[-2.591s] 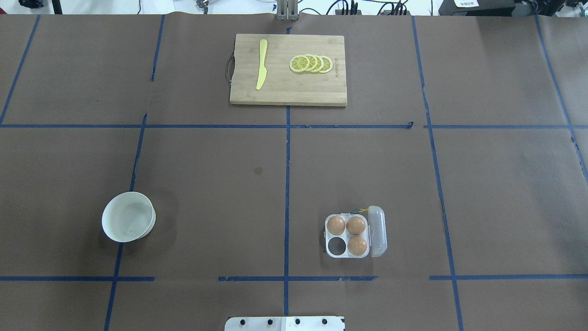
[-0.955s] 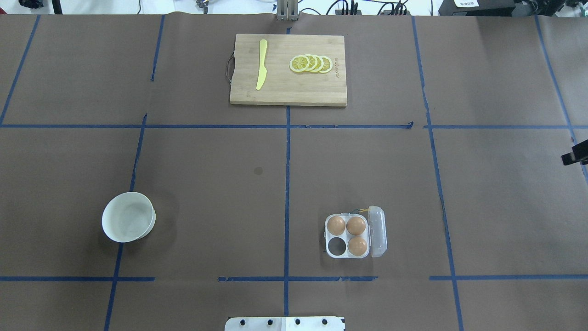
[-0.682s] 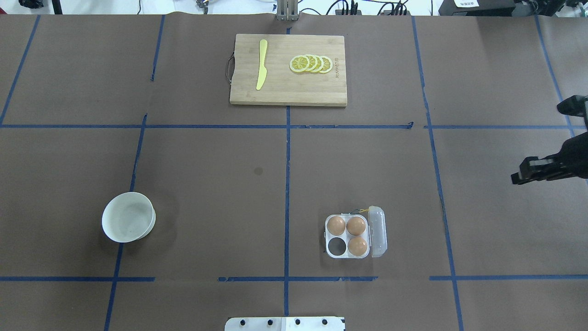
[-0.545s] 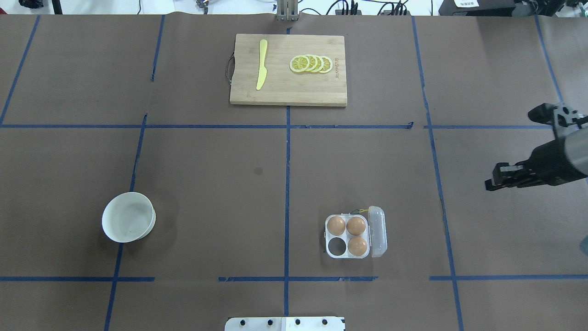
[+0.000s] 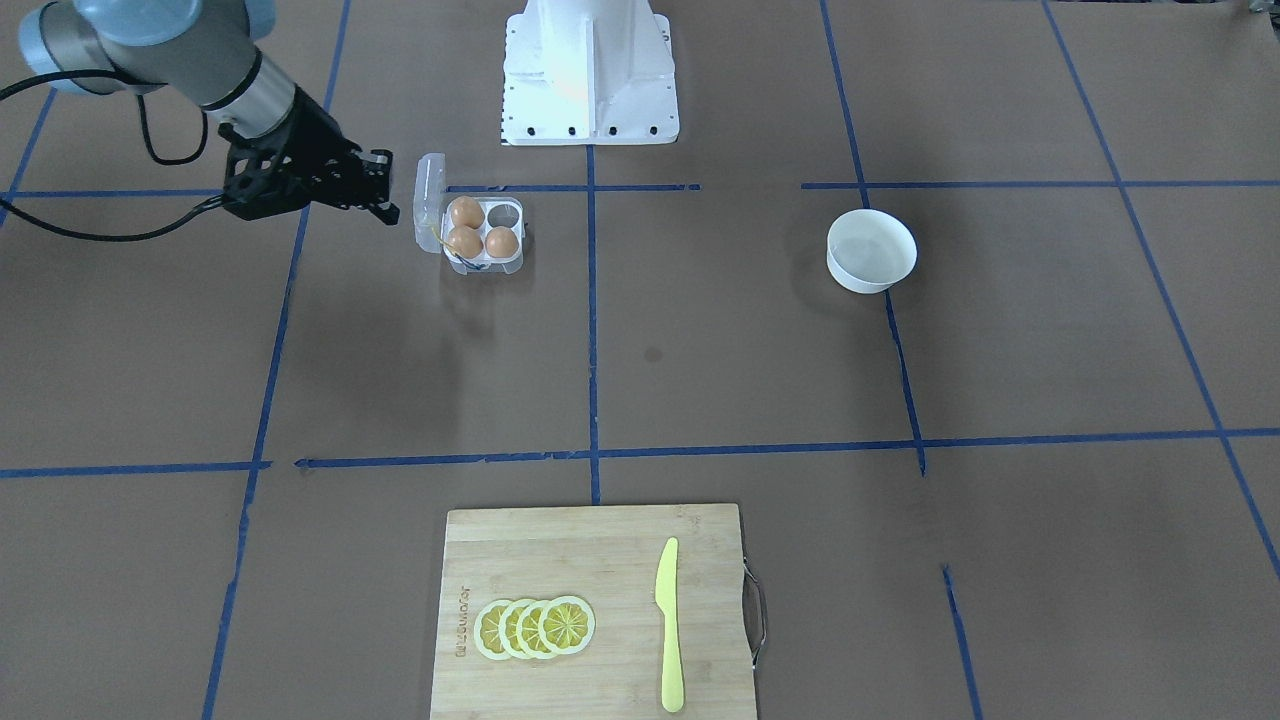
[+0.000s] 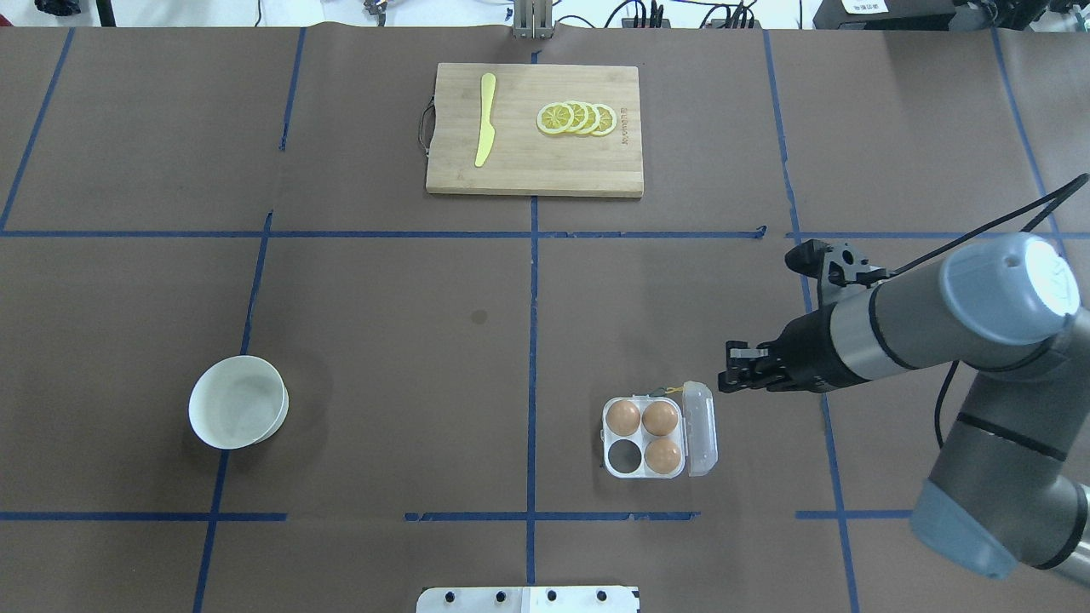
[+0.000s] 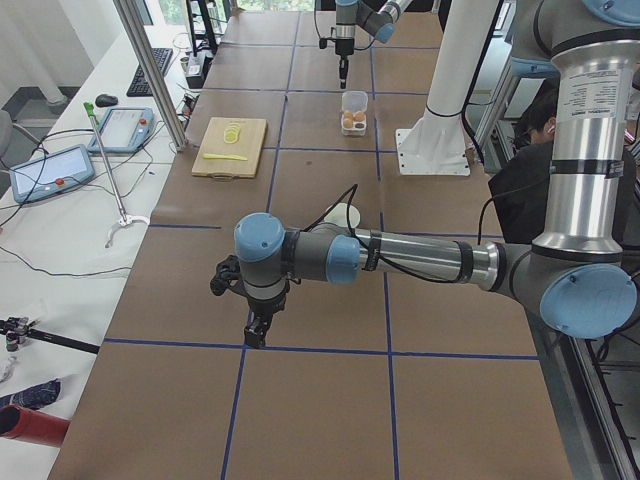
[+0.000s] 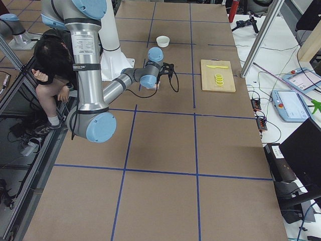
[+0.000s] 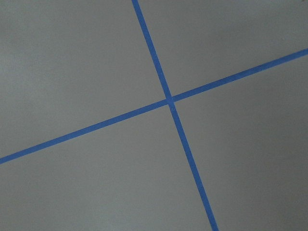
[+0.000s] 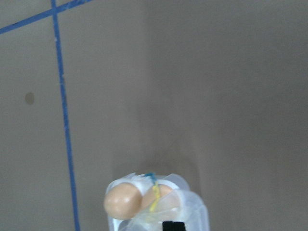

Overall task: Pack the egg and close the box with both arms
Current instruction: 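Push the carton lid down over the eggs with the right gripper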

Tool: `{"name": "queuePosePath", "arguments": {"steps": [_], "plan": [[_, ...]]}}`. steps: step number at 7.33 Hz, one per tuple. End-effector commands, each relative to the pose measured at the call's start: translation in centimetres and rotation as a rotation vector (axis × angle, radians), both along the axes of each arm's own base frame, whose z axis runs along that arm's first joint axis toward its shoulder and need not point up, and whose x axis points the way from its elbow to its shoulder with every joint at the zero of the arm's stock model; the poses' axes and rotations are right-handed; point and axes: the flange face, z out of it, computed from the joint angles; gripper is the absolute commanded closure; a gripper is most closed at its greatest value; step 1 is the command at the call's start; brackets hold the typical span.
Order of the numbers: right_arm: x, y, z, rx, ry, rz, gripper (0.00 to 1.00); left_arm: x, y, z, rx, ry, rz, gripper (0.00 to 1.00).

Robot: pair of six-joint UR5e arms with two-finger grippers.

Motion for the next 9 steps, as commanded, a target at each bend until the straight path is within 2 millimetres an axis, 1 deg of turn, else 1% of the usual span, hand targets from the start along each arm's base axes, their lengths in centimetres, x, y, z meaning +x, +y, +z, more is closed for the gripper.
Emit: {"name": "queuePosePath", "arguments": {"steps": [1, 2, 3, 4, 5, 6, 7, 8, 9], "plan": [[-4.0, 2.6, -3.3, -0.005, -0.04, 0.006, 1.0, 0.0, -0.1, -0.2, 0.005, 0.0, 0.0, 0.0], [-4.1, 2.6, -3.7, -0.013, -0.028, 0.002, 1.0, 0.0, -0.2, -0.2, 0.026, -0.002, 0.0, 0.0], [-3.6, 1.4, -4.9, -0.021, -0.021, 0.015, 1.0, 0.0, -0.2, -0.1, 0.025, -0.002, 0.0, 0.0], [-2.2, -0.8, -5.8, -0.071, 0.036, 0.034, 1.0, 0.0, -0.2, -0.2, 0.026, -0.002, 0.0, 0.0], [-1.1, -2.3, -5.1, -0.086, 0.092, 0.047, 0.97, 0.0, -0.2, -0.2, 0.026, 0.0, 0.0, 0.0], [0.7, -4.4, -3.7, -0.007, 0.16, 0.023, 0.92, 0.0, -0.1, 0.0, 0.022, 0.0, 0.0, 0.0], [2.9, -5.7, 0.5, 0.082, 0.275, -0.041, 0.89, 0.0, -0.1, 0.2, 0.019, -0.002, 0.0, 0.0], [6.4, -7.6, 4.5, 0.144, 0.345, -0.063, 0.85, 0.0, -0.1, 0.2, 0.019, 0.0, 0.0, 0.0], [11.3, -9.4, 8.5, 0.201, 0.392, -0.096, 0.82, 0.0, 0.1, 0.4, 0.015, 0.0, 0.0, 0.0]]}}
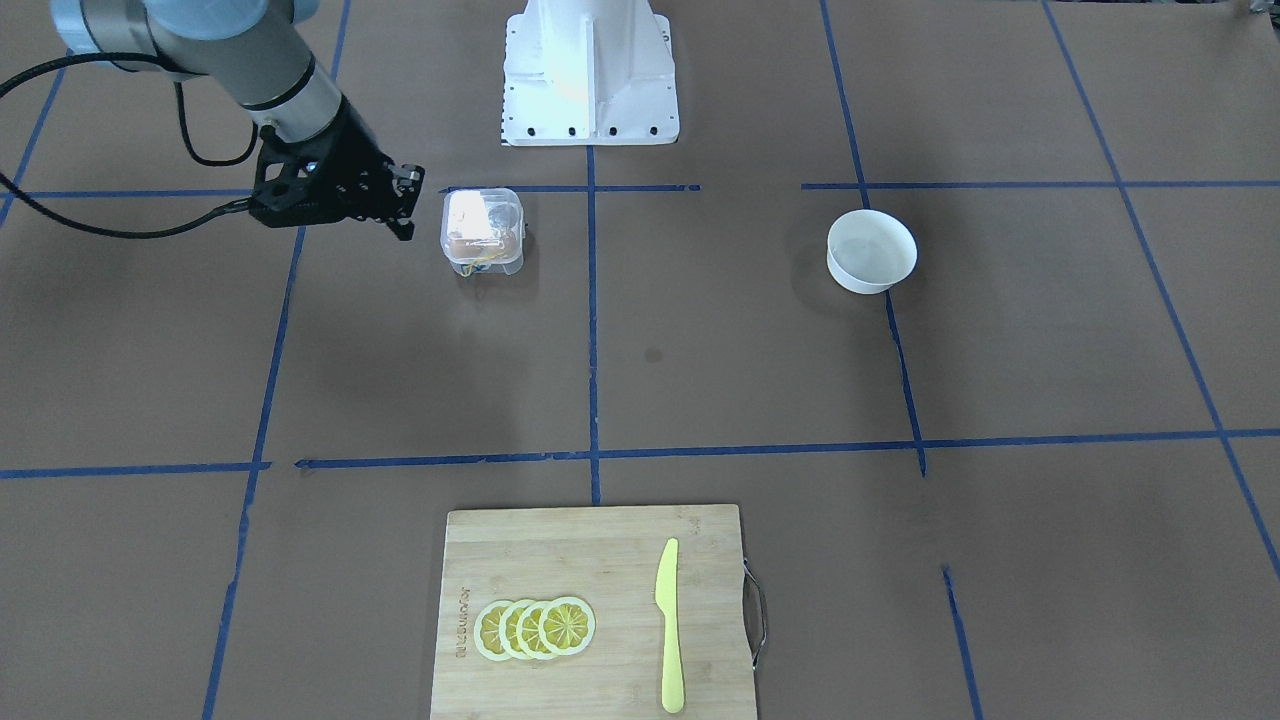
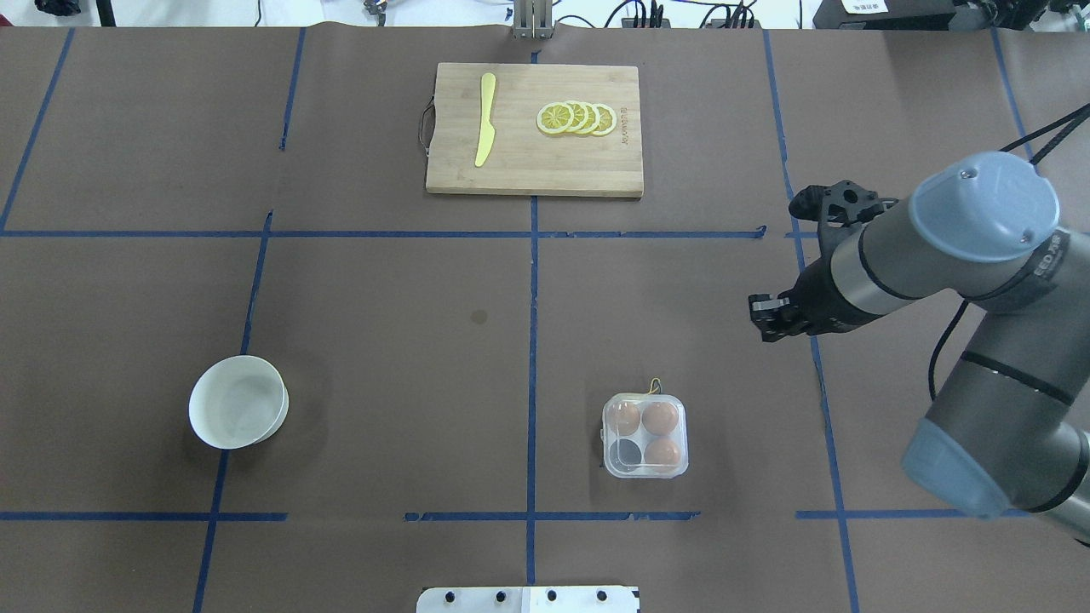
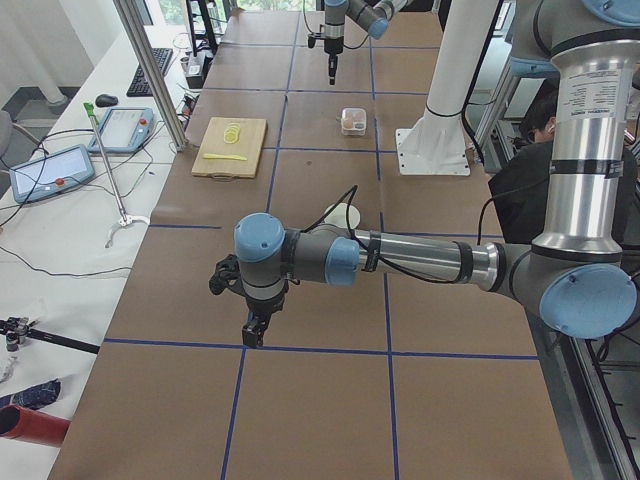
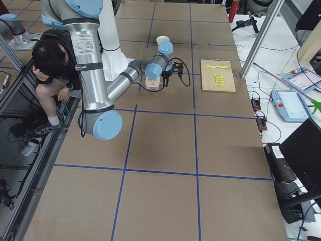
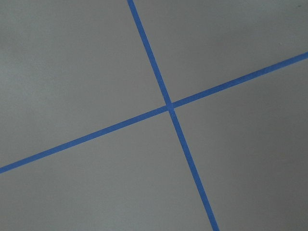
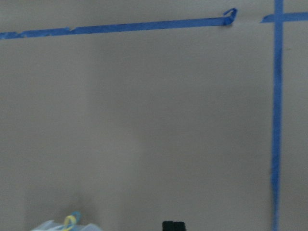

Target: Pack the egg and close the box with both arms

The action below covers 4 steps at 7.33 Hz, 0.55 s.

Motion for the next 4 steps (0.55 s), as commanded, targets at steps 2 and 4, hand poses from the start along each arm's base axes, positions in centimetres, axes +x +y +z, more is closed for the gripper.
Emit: {"name": "queuePosePath", "arguments": {"steps": [2, 4], "plan": [[16.8, -7.0, 13.3, 0.1, 0.13, -0.101, 0.66, 0.0, 0.3, 0.5, -0.012, 0.001, -0.001, 0.0], [26.7, -9.7, 19.4, 0.114, 0.214, -0.155, 0.0, 0.0, 0.4, 0.6, -0.013, -0.001, -0.001, 0.0]]}}
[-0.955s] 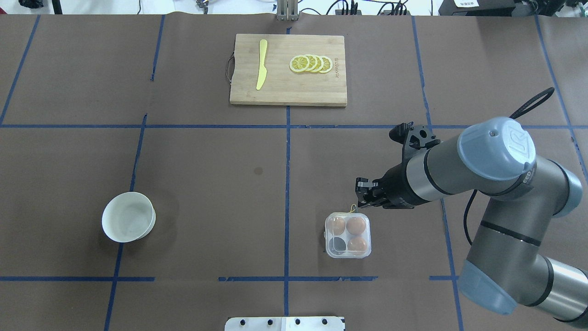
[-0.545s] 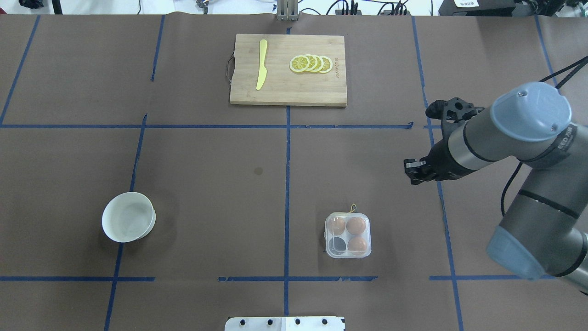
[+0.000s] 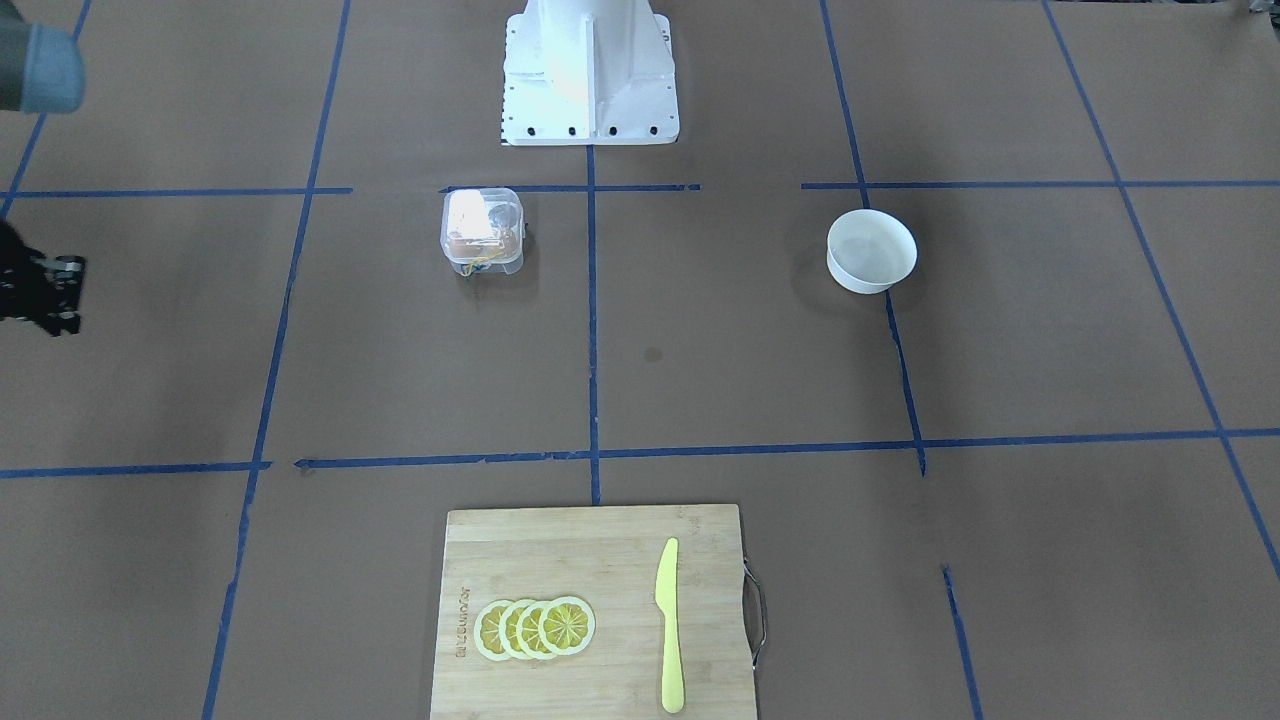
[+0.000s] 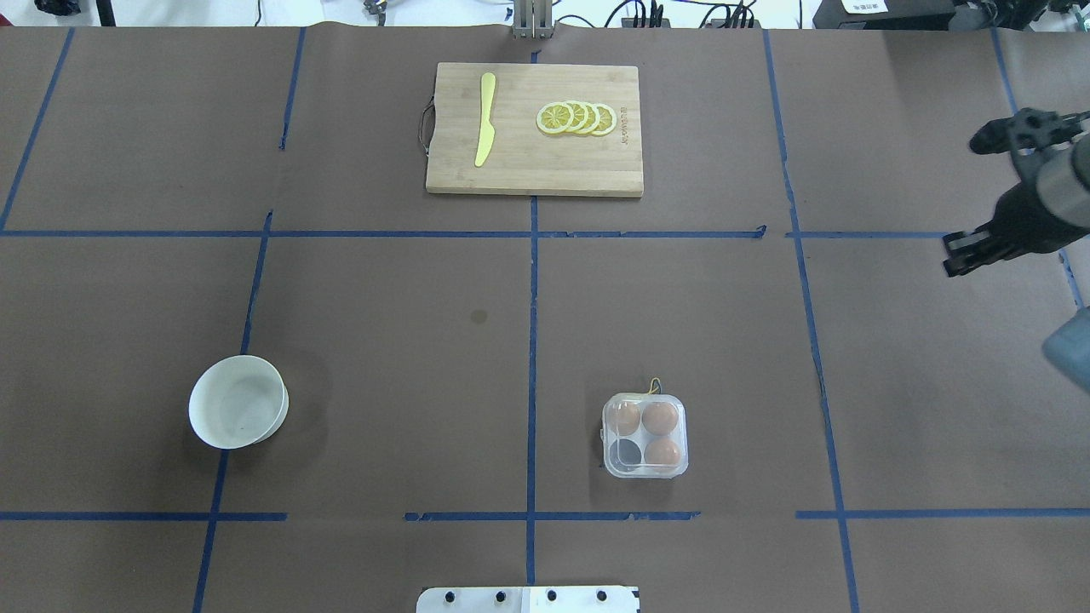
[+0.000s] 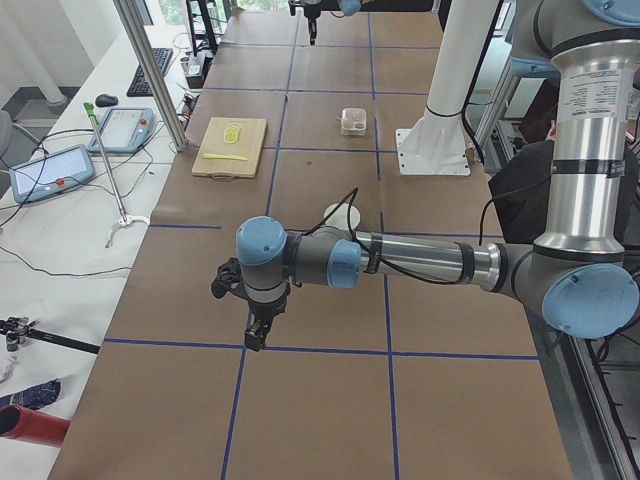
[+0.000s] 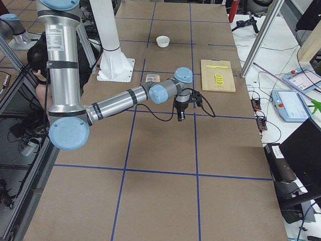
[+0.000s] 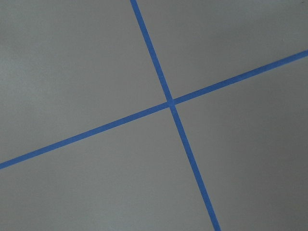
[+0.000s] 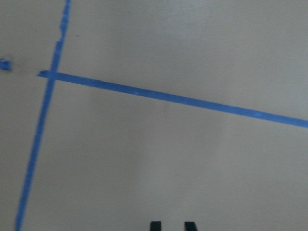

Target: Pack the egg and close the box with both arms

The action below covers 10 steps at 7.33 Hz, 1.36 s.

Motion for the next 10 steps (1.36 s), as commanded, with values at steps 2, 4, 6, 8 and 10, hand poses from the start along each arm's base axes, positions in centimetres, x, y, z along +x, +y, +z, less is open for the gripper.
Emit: {"name": "queuePosePath", "arguments": {"steps": [2, 4, 6, 8, 10], "plan": [[11.2, 1.0, 7.8, -0.045, 0.075, -0.004, 0.0, 0.0, 0.1, 0.1, -0.003, 0.0, 0.0, 0.0], [12.9, 2.2, 9.8, -0.088, 0.085, 0.021, 0.0, 0.0, 0.2, 0.2, -0.004, 0.0, -0.001, 0.0], [13.4, 3.7, 12.3, -0.145, 0.085, 0.037, 0.0, 0.0, 0.2, 0.3, -0.006, 0.0, 0.0, 0.0], [13.6, 4.3, 13.0, -0.159, 0.086, 0.04, 0.0, 0.0, 0.2, 0.3, -0.008, 0.0, 0.0, 0.0], [13.6, 4.3, 12.7, -0.155, 0.085, 0.04, 0.0, 0.0, 0.2, 0.3, -0.009, 0.0, -0.001, 0.0]]}}
